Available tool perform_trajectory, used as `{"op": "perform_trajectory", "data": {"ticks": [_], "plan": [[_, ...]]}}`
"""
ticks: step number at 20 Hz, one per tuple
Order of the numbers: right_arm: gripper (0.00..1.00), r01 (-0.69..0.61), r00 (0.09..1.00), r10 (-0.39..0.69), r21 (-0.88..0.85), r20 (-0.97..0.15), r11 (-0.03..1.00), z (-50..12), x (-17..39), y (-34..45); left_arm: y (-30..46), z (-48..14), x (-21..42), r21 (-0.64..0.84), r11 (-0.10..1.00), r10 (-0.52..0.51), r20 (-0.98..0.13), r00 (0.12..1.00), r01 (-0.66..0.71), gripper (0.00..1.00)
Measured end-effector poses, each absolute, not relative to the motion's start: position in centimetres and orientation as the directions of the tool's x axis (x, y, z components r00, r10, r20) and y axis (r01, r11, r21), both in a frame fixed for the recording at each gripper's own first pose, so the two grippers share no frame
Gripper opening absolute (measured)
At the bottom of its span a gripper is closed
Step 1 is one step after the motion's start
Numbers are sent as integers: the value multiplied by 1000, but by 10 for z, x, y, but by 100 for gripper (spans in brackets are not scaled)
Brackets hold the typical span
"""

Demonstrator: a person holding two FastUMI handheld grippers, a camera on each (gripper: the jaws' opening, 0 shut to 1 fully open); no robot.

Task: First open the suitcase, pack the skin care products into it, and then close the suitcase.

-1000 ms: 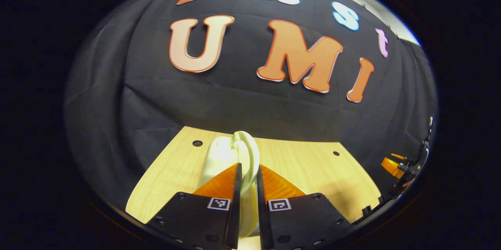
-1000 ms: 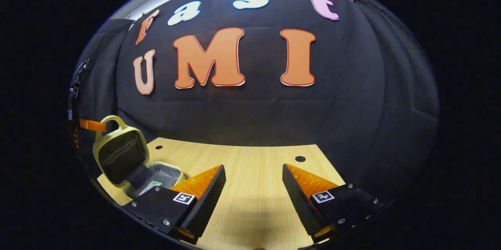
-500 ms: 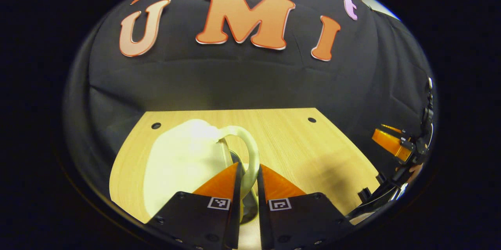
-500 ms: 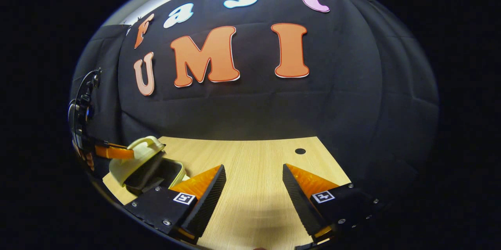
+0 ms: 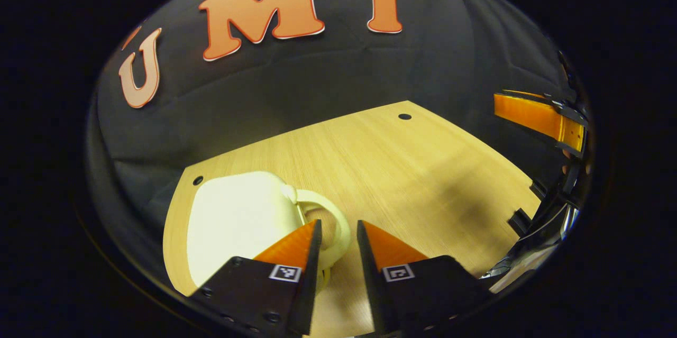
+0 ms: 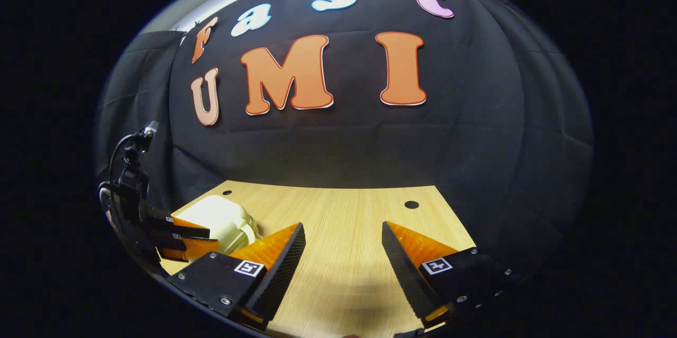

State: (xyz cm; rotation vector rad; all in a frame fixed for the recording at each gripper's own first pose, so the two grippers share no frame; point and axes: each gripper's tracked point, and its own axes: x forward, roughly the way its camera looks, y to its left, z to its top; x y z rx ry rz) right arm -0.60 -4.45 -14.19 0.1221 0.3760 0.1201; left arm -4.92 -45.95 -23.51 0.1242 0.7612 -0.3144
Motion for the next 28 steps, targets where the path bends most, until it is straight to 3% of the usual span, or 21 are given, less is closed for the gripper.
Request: {"op": "perform_trajectory", "data": {"ticks": [4,7,12,19,24,28], "plan": [[93,-98,943,134,129,-304,987,-122,-2,-47,-470,-195,-33,-17,960,-240,-569,786,281,73],[93,-101,960,128,117,-248,988,-103,0,-48,-474,-155,-19,-46,973,-221,-476,851,227,89],[93,-117,974,129,76,-188,990,-79,1,-47,-475,-94,-5,-105,982,-182,-345,921,155,96],[92,-164,978,167,34,-125,986,-59,-1,-32,-458,-36,-2,-135,990,-76,-193,978,50,96],[92,-153,982,156,36,-108,988,-54,5,-29,-441,-52,-9,-129,992,-28,-222,975,-1,96],[92,-92,990,95,41,-106,995,-55,8,-31,-443,-61,-2,-99,994,-77,-214,974,57,97]]}}
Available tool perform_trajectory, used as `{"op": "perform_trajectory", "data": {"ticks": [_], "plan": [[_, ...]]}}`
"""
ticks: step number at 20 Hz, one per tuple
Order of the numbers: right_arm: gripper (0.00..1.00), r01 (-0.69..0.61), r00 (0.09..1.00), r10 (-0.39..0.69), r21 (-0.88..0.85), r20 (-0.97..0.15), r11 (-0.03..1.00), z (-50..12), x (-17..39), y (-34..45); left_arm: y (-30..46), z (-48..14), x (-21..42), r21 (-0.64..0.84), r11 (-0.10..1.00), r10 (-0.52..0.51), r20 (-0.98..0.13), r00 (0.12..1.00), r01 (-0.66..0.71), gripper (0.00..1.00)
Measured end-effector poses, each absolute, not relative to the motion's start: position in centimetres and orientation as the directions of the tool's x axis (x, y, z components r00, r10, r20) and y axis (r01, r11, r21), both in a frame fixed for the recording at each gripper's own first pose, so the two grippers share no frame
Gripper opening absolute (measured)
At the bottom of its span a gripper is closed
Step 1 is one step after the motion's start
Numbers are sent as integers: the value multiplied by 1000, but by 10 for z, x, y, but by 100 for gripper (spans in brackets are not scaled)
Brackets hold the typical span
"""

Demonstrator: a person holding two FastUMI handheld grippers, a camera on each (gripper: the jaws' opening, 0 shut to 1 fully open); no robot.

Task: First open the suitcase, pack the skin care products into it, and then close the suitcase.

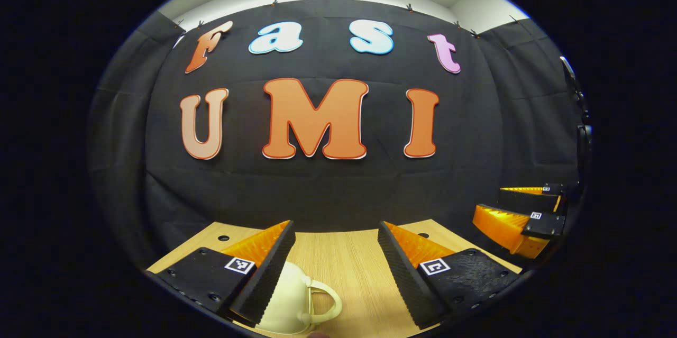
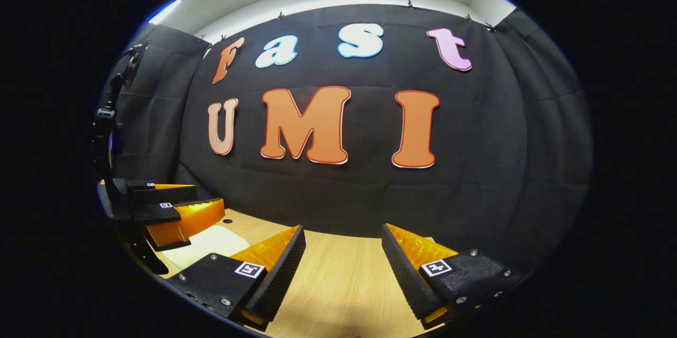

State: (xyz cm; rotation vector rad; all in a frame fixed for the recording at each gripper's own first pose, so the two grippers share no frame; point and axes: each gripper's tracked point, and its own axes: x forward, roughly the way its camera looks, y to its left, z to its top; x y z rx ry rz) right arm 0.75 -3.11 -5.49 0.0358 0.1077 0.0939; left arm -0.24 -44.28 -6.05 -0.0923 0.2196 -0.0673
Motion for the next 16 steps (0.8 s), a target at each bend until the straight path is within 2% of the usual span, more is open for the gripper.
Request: {"op": "perform_trajectory", "data": {"ticks": [4,7,10,16], "plan": [[93,-65,993,67,29,-98,997,-45,2,-35,-453,-67,5,-103,985,-157,-228,961,136,97],[93,-2,995,6,44,-95,999,-47,3,-45,-452,-57,7,-82,983,-180,-205,962,167,96],[93,-7,997,14,97,-80,995,-42,-2,-34,-451,-63,7,-43,984,-180,-214,960,175,96],[93,13,998,-9,82,-57,997,-36,0,-24,-449,-58,0,-17,976,-216,-195,957,217,96]]}}
